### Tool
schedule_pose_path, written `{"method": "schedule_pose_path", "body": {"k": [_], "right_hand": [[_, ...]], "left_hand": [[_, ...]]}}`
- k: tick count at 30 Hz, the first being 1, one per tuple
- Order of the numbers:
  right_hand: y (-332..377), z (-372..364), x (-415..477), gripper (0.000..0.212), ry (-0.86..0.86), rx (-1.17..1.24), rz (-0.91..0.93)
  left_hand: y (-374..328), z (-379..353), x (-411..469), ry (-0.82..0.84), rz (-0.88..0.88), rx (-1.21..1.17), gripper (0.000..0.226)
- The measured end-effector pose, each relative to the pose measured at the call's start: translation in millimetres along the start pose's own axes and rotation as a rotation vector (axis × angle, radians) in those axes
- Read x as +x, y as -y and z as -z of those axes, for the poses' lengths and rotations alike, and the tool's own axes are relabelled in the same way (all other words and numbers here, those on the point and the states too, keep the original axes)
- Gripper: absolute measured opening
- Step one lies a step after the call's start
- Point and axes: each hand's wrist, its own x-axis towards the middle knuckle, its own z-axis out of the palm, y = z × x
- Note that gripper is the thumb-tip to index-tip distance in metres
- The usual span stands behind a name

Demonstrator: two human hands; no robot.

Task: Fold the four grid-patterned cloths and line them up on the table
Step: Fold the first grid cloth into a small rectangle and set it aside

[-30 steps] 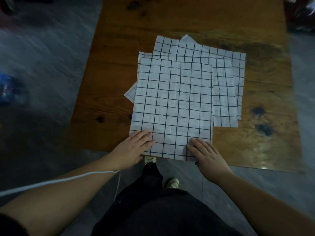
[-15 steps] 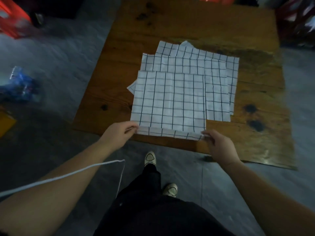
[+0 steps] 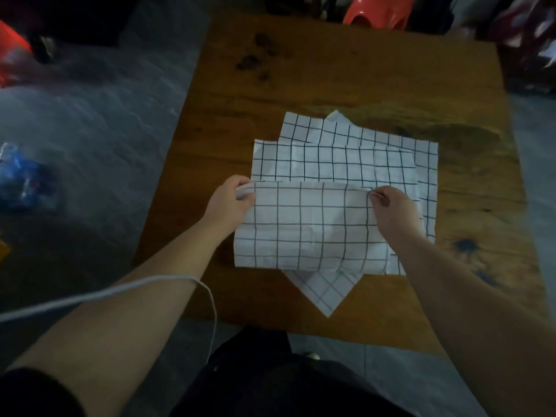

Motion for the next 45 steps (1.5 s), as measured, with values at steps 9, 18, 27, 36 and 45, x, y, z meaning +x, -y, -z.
{"method": "schedule_pose_path", "body": {"k": [9,18,27,36,45], "right_hand": [[12.5,-41.0,50.4,0.053,0.007,-0.243,-0.098],[-14.3,-91.3,-93.1,0.042,0.365,-0.385,0.679],[-39.8,-102.1,-94.3,0.061,0.41,-0.51,0.692],[-87.0,-84.2,-122.9,0.062,0.458,-0.603,0.531],[-79.7,-65.8,-140.3,0.063,0.357,-0.611,0.261]], "left_hand": [[18.2,-31.1,2.4,0.071,-0.426,0.57,0.052],[54.9,-110.0,-27.3,0.165,-0.448,0.868,0.062],[52.2,-128.6,-59.5,0.006,-0.477,0.85,0.062],[103.6,-126.3,-96.0,0.104,-0.502,0.901,0.06],[102.0,-110.3,-103.6,0.121,-0.543,0.917,0.065]]}}
